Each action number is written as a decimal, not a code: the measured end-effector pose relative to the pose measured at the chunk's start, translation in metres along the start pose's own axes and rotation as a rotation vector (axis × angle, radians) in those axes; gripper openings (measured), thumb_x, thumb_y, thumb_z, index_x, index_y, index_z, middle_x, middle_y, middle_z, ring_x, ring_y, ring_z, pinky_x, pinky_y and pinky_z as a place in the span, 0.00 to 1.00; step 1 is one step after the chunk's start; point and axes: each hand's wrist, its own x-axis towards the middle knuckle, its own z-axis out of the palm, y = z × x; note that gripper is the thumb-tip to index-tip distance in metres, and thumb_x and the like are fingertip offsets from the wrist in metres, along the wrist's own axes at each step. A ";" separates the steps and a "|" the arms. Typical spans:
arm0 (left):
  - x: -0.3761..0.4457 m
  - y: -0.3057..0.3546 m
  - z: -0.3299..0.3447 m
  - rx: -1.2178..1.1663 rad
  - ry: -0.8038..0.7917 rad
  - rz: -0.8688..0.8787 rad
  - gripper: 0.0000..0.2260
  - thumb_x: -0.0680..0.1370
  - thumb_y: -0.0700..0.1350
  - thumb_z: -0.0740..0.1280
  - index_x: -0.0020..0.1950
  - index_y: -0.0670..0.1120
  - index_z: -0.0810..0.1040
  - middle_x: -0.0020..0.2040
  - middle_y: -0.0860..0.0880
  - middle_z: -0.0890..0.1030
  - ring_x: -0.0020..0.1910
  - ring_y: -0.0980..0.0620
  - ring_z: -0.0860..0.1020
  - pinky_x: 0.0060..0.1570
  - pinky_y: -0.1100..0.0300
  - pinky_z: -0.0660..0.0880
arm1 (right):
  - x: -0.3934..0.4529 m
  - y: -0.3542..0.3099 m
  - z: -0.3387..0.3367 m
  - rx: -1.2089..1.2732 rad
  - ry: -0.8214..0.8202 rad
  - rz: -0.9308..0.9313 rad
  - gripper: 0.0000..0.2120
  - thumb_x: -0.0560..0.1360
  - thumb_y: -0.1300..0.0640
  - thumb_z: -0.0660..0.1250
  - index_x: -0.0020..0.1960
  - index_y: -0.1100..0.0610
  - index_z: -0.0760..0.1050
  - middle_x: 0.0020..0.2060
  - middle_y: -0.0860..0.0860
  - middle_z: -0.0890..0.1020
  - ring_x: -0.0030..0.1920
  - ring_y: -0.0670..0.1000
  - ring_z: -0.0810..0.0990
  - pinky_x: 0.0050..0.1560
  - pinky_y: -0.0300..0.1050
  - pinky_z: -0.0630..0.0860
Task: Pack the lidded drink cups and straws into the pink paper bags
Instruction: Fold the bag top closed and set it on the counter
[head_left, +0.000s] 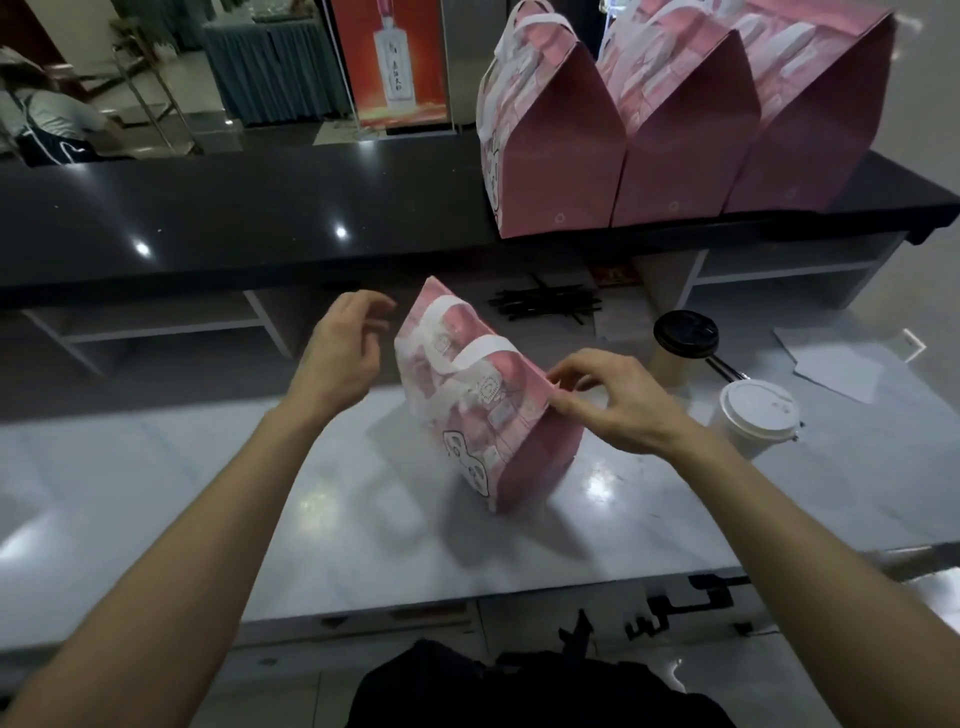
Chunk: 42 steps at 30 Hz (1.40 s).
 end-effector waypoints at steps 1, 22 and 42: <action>-0.016 -0.001 -0.003 -0.008 0.070 -0.046 0.12 0.81 0.36 0.69 0.62 0.49 0.80 0.57 0.50 0.83 0.52 0.53 0.84 0.57 0.51 0.84 | -0.004 0.007 0.004 -0.038 0.001 0.013 0.18 0.79 0.43 0.70 0.64 0.51 0.82 0.56 0.45 0.83 0.56 0.44 0.81 0.60 0.47 0.80; -0.135 0.065 0.046 0.553 -0.181 0.154 0.09 0.84 0.49 0.64 0.45 0.49 0.77 0.41 0.49 0.83 0.39 0.41 0.82 0.36 0.53 0.69 | -0.041 0.008 0.054 -0.342 0.063 0.033 0.09 0.79 0.63 0.66 0.40 0.59 0.72 0.34 0.59 0.80 0.35 0.65 0.76 0.35 0.52 0.67; -0.160 0.013 0.076 -0.258 -0.487 -0.331 0.76 0.58 0.62 0.88 0.86 0.64 0.32 0.87 0.52 0.57 0.82 0.48 0.67 0.78 0.43 0.72 | -0.064 0.027 0.117 0.256 -0.114 0.296 0.74 0.59 0.34 0.86 0.84 0.34 0.34 0.80 0.50 0.65 0.71 0.54 0.78 0.69 0.57 0.79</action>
